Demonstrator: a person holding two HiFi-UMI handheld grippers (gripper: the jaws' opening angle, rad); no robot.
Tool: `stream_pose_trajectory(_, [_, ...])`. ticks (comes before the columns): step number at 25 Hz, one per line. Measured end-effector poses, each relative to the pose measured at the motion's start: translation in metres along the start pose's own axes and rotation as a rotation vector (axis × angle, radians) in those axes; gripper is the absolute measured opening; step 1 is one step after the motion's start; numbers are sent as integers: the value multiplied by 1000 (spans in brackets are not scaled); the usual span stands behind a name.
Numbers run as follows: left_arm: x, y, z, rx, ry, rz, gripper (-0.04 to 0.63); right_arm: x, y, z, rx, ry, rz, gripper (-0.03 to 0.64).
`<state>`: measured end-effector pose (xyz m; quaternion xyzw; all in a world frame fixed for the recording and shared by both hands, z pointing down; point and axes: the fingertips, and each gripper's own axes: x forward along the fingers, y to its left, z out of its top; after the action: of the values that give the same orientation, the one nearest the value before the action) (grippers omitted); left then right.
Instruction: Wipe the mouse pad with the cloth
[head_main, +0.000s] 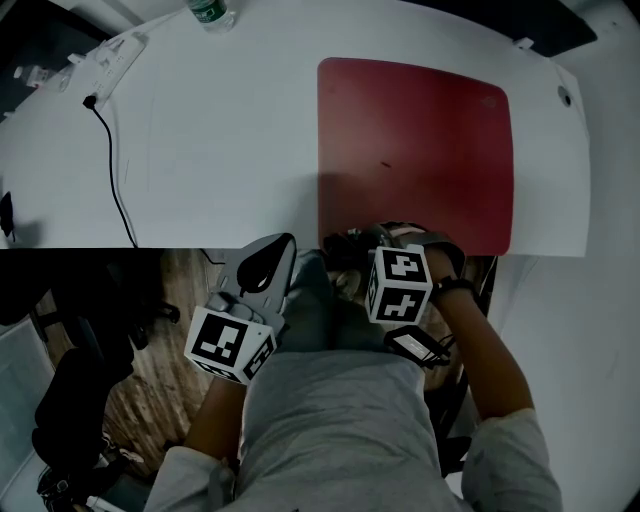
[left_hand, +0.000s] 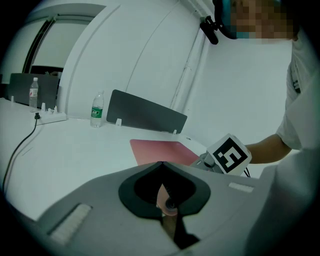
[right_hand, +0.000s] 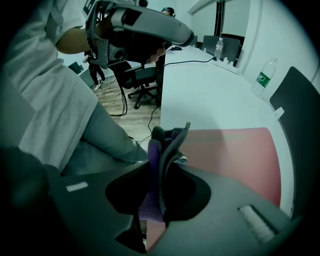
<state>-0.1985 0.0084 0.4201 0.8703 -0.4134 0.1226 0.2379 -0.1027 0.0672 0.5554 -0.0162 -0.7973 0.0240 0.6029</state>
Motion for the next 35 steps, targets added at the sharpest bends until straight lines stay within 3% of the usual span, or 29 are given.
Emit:
stream_pose_trajectory(4, [-5,-12,-11,-12,16,-10,20,-6,6,-2,10,-5,0,91])
stream_pose_trajectory(11, [20,-1,-13,-39,21,-57,20,-37,-67,-27,55,33,-103,91])
stream_pose_trajectory(23, [65,5,40,2,9,-145,20,-95,-162,-74,125,94,-216,91])
stream_pose_trajectory(29, [90,1,56,-18,-16,-83,20,-107,-212,-102,62,93,-305,91])
stream_pose_trajectory(35, [99,2,65,-51,-37,49,20,-105,-274,-128,6,114,-318,92])
